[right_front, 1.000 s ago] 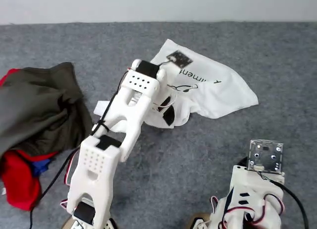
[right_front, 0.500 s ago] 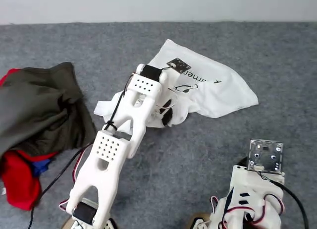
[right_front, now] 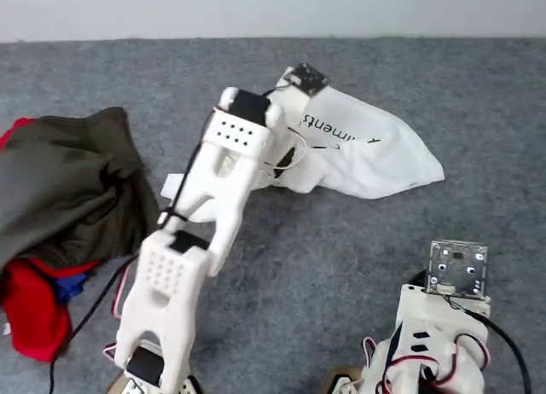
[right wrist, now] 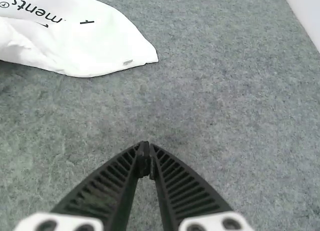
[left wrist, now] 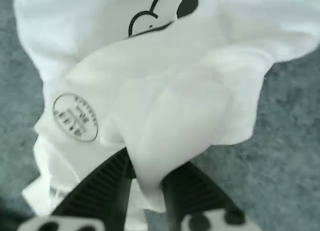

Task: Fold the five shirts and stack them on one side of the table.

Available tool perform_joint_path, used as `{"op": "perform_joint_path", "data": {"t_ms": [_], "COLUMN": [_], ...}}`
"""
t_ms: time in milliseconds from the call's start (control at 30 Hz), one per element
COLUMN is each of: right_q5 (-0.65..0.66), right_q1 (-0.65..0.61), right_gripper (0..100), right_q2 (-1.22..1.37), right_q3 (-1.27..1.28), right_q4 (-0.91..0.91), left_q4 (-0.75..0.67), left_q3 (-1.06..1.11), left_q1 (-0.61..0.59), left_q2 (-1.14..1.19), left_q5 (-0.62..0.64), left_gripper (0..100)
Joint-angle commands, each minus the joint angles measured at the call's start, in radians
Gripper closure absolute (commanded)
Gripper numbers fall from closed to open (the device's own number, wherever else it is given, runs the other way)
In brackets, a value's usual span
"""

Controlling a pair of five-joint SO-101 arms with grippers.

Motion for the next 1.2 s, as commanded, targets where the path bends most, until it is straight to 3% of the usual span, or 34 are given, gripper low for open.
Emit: {"op": "perform_joint_path", "data": {"t_ms": [0, 233, 433, 633, 867, 967, 1167], "right_q5": [-0.04, -0.161, -0.006, 0.112, 0.273, 0.282, 0.333], "right_q1": [0.01, 0.004, 0.004, 0.002, -0.209, -0.292, -0.314], "right_gripper": [99.1, 98.7, 99.0, 98.7, 98.7, 98.6, 92.8], "right_q2": [0.031, 0.349, 0.673, 0.903, 1.125, 1.208, 1.356], "right_q3": [-0.006, -0.123, -0.341, -0.39, -0.39, -0.397, -0.466], "right_q4": [-0.005, -0.001, -0.007, -0.008, -0.084, -0.127, -0.226], "left_q4": [0.018, 0.018, 0.018, 0.017, 0.015, 0.017, 0.017], "left_q3": [0.183, 0.518, 0.816, 1.081, 1.175, 1.175, 1.175], "left_q1": [0.002, -0.029, -0.098, -0.074, -0.048, -0.049, -0.126], "left_q2": [-0.281, -0.684, -0.964, -1.145, -1.2, -1.209, -1.209], "left_q5": [0.003, -0.041, -0.172, -0.235, -0.233, -0.233, -0.233], "left_gripper": [99, 99, 99, 99, 99, 99, 99]}}
